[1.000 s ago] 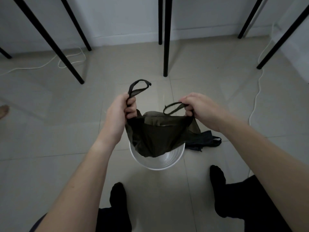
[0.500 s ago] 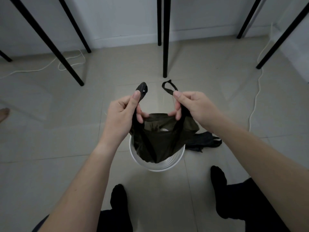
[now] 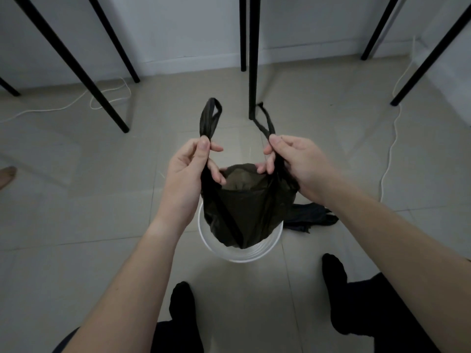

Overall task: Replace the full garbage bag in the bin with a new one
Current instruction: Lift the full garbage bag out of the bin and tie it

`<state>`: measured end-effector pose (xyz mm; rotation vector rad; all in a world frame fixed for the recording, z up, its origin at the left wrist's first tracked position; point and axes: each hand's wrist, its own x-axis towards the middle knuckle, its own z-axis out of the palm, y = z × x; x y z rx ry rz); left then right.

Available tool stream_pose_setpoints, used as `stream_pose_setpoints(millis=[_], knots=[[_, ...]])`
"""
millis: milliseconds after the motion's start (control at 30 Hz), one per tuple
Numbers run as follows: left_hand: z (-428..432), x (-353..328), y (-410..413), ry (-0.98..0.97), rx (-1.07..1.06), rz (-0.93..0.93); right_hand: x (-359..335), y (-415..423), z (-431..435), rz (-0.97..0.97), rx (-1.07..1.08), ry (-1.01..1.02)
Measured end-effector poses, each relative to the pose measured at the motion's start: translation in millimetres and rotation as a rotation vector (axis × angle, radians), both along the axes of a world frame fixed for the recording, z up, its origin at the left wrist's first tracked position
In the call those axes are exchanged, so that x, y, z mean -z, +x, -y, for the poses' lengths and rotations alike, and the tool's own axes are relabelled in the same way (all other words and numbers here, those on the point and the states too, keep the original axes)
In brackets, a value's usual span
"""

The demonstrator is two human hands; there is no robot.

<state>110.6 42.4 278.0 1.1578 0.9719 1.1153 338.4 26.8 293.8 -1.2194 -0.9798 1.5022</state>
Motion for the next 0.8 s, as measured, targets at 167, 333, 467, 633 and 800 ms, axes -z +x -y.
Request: stream_pose_setpoints(millis=[167,333,467,633,800], knots=[[4.7,-6.9,9.0,-0.116,-0.059,0.117,-0.3,-4.8,-0.2,-0.213,0.046,-0.049],[6.2,-13.2,17.6,-0.305,-0.009,0.291,-4.6,-9.9,3.4,-0.356,-0.023,-0.264],[4.8,-12.9,14.8,-0.273,0.028,0.268,-1.5,-6.2,2.7,-0.295,0.010,-0.240],[11.1,-10.2,16.6,-0.128,0.066,0.174,7.2,-5.4,3.2,-0.077,0.038,-0.165],[11.1,-4.4,21.0,-0.071,0.097,0.059,12.5,-14.4,5.2,0.088,-0.023,-0.128]])
